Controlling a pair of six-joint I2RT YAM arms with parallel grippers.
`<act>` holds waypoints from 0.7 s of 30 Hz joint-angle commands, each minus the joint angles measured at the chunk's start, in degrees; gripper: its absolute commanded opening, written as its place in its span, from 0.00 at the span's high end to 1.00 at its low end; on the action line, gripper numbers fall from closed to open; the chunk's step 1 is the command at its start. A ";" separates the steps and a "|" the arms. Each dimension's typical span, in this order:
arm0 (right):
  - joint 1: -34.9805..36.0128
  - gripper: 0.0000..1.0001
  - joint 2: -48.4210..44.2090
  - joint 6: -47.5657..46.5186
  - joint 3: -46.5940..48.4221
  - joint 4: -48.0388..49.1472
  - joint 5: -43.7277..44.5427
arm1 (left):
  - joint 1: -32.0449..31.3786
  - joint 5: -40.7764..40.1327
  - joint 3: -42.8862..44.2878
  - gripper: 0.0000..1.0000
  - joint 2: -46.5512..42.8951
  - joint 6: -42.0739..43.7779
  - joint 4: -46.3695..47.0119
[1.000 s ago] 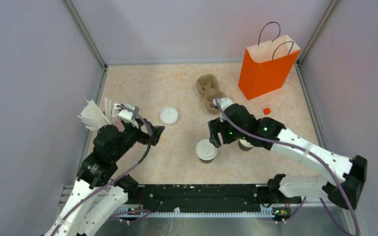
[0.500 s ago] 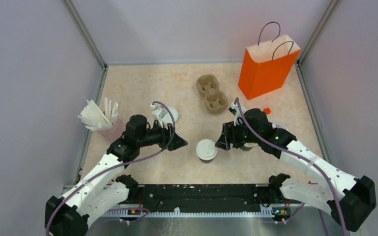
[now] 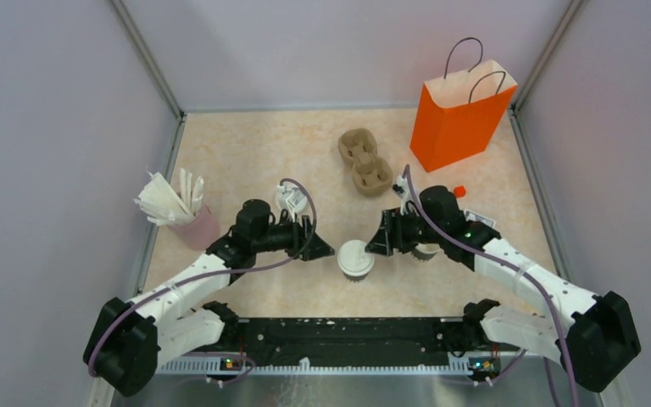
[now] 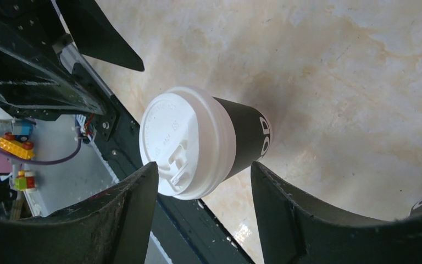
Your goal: Pack the takeout coffee
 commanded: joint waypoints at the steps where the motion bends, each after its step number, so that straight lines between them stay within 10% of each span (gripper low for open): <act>1: -0.98 0.39 2.15 0.05 0.88 3.98 -2.18 | -1.28 1.60 -1.07 0.37 2.85 -1.08 7.22; 21: -3.36 0.44 5.19 2.35 -6.00 13.01 -4.31 | -3.14 1.02 -2.84 0.48 8.99 -1.99 13.56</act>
